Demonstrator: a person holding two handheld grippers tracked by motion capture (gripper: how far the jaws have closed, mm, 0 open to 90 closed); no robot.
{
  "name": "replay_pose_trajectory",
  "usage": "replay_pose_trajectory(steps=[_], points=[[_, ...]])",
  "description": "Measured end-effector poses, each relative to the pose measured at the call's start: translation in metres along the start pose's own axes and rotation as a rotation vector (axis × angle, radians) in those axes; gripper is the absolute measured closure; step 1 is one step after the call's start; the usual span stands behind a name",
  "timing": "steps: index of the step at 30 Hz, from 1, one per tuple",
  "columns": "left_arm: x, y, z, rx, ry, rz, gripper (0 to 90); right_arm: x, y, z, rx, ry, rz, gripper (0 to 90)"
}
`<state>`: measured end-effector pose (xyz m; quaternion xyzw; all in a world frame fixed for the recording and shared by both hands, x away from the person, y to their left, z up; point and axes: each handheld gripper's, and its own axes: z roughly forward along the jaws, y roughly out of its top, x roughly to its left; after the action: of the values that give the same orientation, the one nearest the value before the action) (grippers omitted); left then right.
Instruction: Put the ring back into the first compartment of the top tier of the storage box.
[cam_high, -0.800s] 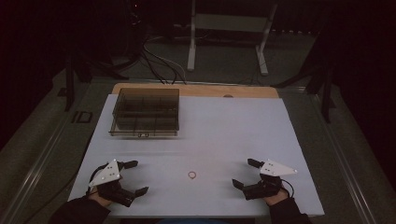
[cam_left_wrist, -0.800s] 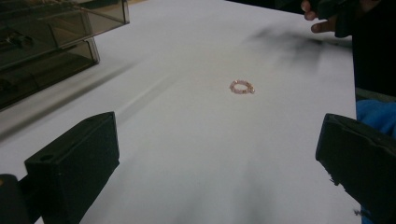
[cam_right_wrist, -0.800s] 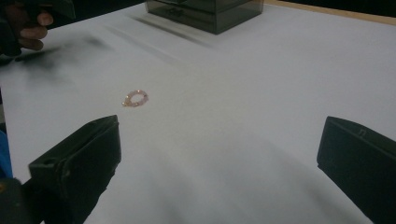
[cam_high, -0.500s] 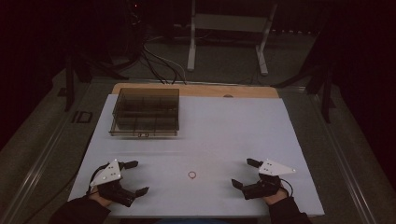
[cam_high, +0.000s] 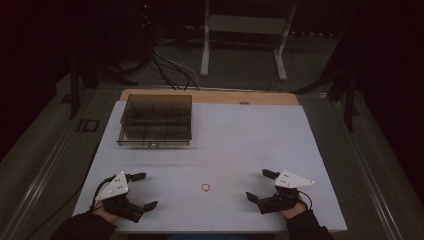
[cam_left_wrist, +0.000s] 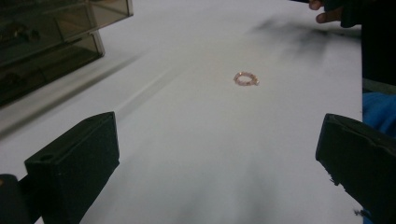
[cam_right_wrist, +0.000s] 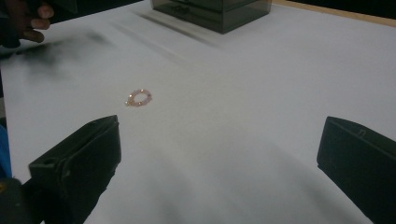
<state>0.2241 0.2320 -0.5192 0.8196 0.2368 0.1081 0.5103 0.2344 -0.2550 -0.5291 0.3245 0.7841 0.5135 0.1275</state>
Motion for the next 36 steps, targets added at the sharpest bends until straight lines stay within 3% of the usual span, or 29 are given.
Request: replay_pose_trajectory(steps=[7,13,24,29,36], points=[[0.001,0.012,-0.005,-0.021,-0.034,-0.011,1.1,0.001,0.001,0.000,-0.015,-0.017,0.008,0.0],[0.003,0.022,-0.009,-0.019,-0.032,-0.012,1.1,0.003,0.001,-0.001,-0.008,-0.029,0.000,0.0],[0.006,0.040,-0.011,-0.011,-0.050,0.018,1.1,0.002,-0.001,-0.002,-0.013,-0.024,0.012,0.0],[0.010,0.048,-0.012,-0.025,-0.063,0.007,1.1,0.002,-0.002,-0.002,-0.009,-0.024,0.017,0.0],[0.012,0.058,-0.007,-0.013,-0.076,0.025,1.1,0.003,-0.002,-0.003,-0.010,-0.022,0.017,0.0]])
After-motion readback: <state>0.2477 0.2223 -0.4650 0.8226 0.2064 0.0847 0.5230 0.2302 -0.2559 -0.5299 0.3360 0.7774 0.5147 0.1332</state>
